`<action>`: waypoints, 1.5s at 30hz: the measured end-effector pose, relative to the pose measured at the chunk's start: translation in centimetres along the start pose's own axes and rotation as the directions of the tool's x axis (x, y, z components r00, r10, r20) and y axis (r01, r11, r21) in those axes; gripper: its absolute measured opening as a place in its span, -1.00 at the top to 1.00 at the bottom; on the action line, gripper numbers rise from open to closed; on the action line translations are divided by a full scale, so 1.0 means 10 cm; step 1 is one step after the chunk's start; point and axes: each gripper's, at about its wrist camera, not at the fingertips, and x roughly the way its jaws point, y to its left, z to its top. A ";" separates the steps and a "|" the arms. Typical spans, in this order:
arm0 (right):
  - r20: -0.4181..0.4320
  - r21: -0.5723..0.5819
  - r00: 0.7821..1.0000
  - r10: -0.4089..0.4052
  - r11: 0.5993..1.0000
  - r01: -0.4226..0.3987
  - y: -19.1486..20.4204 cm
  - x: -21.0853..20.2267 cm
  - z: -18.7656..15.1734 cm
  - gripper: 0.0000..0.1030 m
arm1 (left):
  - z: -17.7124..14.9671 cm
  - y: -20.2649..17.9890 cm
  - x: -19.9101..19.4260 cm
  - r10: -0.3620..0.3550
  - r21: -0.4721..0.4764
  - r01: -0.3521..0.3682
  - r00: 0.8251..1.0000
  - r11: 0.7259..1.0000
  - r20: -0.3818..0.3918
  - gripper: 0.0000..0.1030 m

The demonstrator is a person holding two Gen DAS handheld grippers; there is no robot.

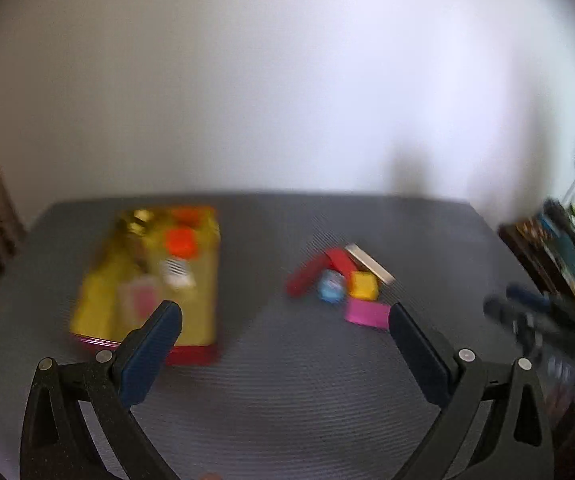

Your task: Organize rigid objects

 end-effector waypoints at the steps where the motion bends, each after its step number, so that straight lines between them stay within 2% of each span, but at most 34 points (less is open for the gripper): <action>1: -0.010 0.015 1.000 -0.005 1.000 0.006 -0.08 0.03 -0.10 -0.23 | -0.02 -0.07 0.09 -0.001 0.012 0.001 1.000 1.000 -0.006 -0.98; 3: -0.037 0.042 0.999 -0.003 0.999 0.005 -0.25 0.07 -0.30 -0.23 | -0.08 -0.31 0.39 0.007 0.058 -0.004 0.999 0.998 -0.050 -0.95; 6: -0.049 0.071 0.999 0.009 0.997 -0.005 -0.43 0.08 -0.48 -0.23 | -0.18 -0.53 0.71 -0.015 0.075 0.023 0.994 0.997 -0.106 -0.80; 11: -0.038 0.094 0.999 0.030 0.995 -0.026 -0.61 0.00 -0.59 -0.23 | -0.12 -0.89 1.22 -0.011 0.136 0.029 0.991 0.990 -0.133 -0.72; 12: -0.035 0.106 0.999 0.034 0.994 -0.030 -0.66 -0.01 -0.61 -0.23 | -0.10 -0.92 1.29 -0.007 0.141 0.027 0.990 0.990 -0.138 -0.54; 13: -0.035 0.118 0.999 0.041 0.992 -0.037 -0.69 -0.01 -0.61 -0.23 | -0.06 -0.96 1.40 0.007 0.149 0.015 0.989 0.989 -0.148 -0.24; 15: -0.048 0.142 0.997 0.059 0.988 -0.052 -0.75 0.00 -0.61 -0.23 | -0.02 -1.05 1.63 0.029 0.164 0.003 0.981 0.987 -0.191 -0.04; 20: -0.041 0.172 0.996 0.083 0.982 -0.075 -0.86 -0.04 -0.61 -0.23 | -0.05 -1.11 2.02 0.056 0.159 -0.011 0.957 0.987 -0.283 0.07; 22: -0.034 0.177 0.995 0.091 0.981 -0.084 -0.87 -0.10 -0.60 -0.23 | -0.10 -1.13 2.12 0.056 0.168 -0.003 0.948 0.986 -0.314 0.37; 23: -0.030 0.179 0.995 0.097 0.980 -0.090 -0.88 -0.11 -0.60 -0.23 | -0.10 -1.13 2.11 0.036 0.156 0.013 0.951 0.988 -0.308 0.48; 25: -0.029 0.182 0.994 0.102 0.979 -0.095 -0.90 -0.18 -0.62 -0.23 | -0.07 -1.16 2.08 0.037 0.157 0.012 0.951 0.988 -0.308 0.48; 27: -0.026 0.185 0.994 0.105 0.978 -0.098 -0.91 -0.18 -0.61 -0.23 | -0.02 -1.19 1.98 0.031 0.163 0.015 0.961 0.987 -0.274 0.48; 33: -0.026 0.185 0.994 0.109 0.977 -0.103 -0.86 -0.22 -0.60 -0.23 | 0.31 -1.21 1.50 0.082 0.183 -0.050 0.982 0.982 -0.169 0.49; 39: -0.011 0.141 0.992 0.124 0.983 -0.121 -0.69 -0.31 -0.56 -0.23 | 0.53 -1.00 1.10 0.163 0.165 -0.145 0.982 0.976 -0.099 0.49; 45: 0.001 0.090 0.990 0.143 0.986 -0.143 -0.50 -0.41 -0.54 -0.23 | 0.55 -0.62 0.78 0.239 0.114 -0.228 0.967 0.967 -0.088 0.48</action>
